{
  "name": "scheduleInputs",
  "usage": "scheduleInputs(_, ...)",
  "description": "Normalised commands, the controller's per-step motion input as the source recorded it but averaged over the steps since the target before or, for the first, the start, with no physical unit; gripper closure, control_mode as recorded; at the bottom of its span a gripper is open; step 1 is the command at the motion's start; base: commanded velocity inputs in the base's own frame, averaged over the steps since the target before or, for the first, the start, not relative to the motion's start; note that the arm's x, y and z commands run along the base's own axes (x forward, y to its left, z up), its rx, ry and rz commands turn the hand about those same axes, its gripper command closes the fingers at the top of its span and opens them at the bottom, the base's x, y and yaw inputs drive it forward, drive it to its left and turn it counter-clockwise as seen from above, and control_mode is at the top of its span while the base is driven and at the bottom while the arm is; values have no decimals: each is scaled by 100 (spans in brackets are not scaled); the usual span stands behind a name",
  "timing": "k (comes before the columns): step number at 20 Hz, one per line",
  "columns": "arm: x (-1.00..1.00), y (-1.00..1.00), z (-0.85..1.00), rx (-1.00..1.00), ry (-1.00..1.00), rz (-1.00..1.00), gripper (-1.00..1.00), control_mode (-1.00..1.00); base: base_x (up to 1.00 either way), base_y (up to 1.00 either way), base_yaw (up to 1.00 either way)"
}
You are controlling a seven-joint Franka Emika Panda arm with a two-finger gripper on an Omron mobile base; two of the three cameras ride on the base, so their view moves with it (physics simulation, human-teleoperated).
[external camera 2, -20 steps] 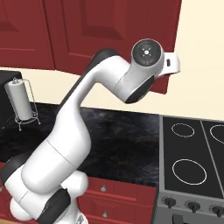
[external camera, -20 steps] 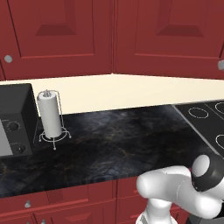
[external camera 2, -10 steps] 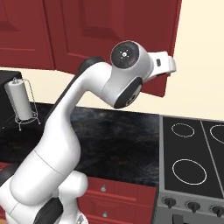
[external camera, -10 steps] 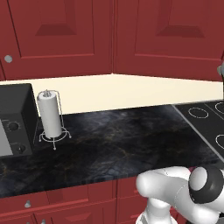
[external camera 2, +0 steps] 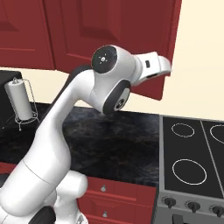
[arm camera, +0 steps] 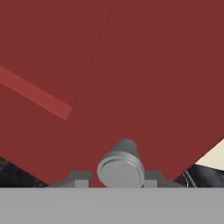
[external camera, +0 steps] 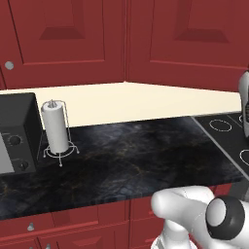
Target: Open the cabinet, pick the kettle from the cabinet, and place it in the sink.
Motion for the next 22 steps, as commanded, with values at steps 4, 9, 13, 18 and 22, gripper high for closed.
scheduleInputs(4,-35,10,15,-9,-1,-13,100,-100,0,0,0)
scheduleInputs(9,-35,6,16,-11,-2,-12,100,-100,0,0,0)
scheduleInputs(13,-36,4,15,-8,-5,-9,100,-100,0,0,0)
scheduleInputs(18,-37,4,17,-6,-4,-7,100,-100,0,0,0)
scheduleInputs(22,-34,5,21,-4,0,-9,100,-100,0,0,0)
